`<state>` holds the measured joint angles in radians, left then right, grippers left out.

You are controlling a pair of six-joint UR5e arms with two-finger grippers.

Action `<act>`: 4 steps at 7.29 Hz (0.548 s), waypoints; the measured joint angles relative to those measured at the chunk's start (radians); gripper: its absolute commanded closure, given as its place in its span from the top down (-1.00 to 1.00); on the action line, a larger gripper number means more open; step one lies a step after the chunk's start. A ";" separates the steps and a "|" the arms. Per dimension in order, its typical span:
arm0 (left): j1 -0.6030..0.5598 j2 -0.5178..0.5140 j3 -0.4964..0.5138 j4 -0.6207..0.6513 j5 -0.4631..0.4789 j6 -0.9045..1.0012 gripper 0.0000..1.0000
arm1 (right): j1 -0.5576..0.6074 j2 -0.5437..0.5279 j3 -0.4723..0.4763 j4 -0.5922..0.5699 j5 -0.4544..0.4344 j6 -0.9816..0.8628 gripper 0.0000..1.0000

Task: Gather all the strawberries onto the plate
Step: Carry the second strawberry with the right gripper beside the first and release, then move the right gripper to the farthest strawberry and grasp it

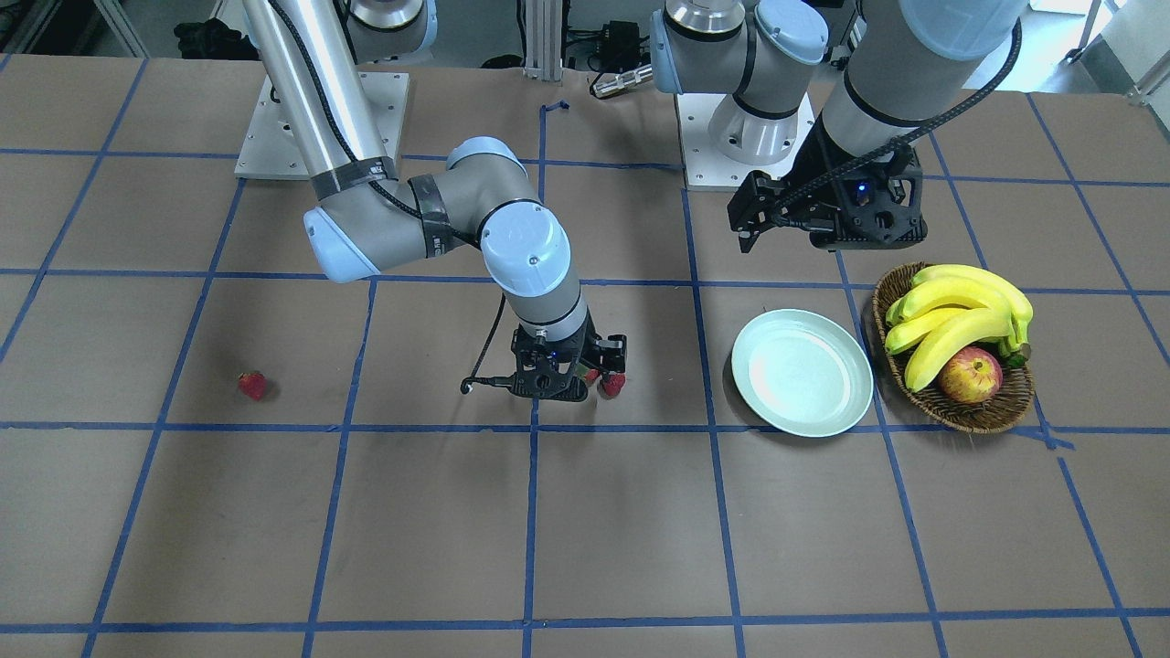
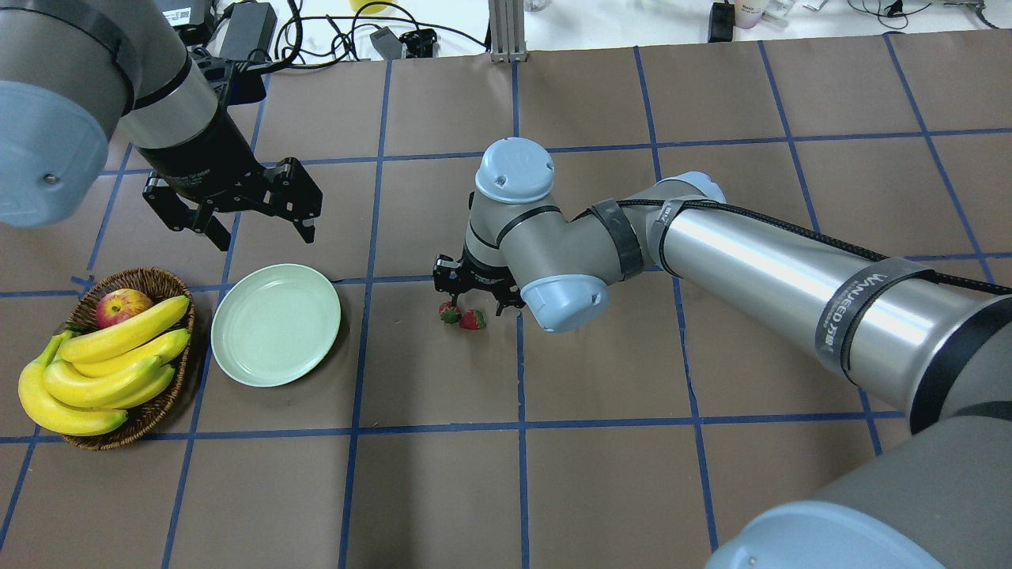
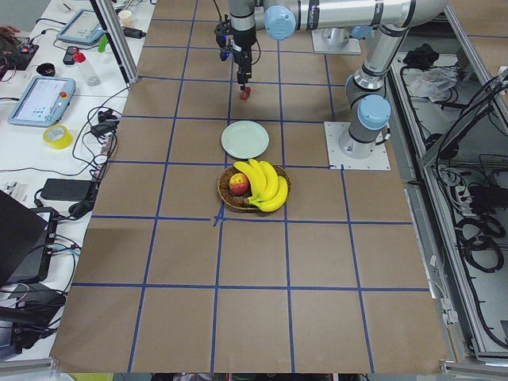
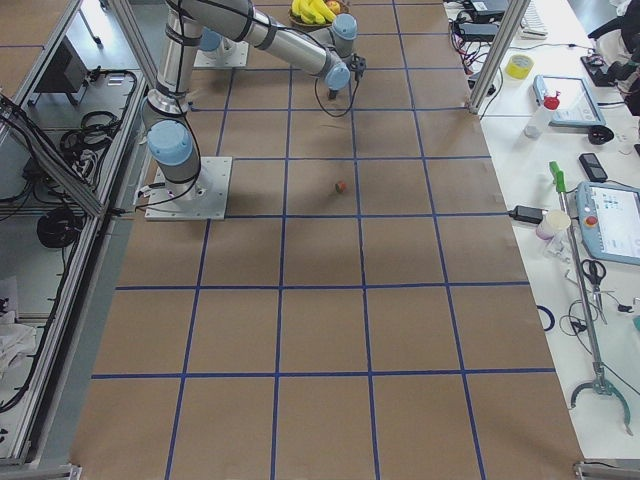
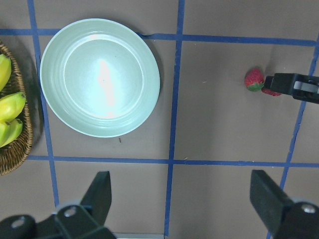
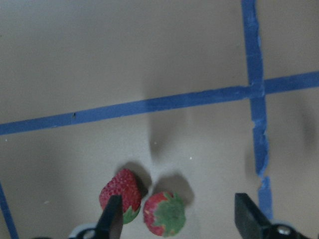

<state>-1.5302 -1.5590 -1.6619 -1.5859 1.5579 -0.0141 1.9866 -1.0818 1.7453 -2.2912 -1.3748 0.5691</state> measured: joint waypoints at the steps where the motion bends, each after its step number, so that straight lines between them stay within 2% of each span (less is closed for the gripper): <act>1: 0.000 -0.001 0.000 0.001 -0.001 0.000 1.00 | -0.026 -0.029 0.001 0.027 -0.058 -0.072 1.00; 4: -0.001 0.001 -0.001 0.001 0.000 0.001 1.00 | -0.242 -0.113 0.010 0.136 -0.128 -0.317 1.00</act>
<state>-1.5309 -1.5580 -1.6626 -1.5850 1.5580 -0.0134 1.7451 -1.1948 1.7556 -2.1548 -1.5029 0.2524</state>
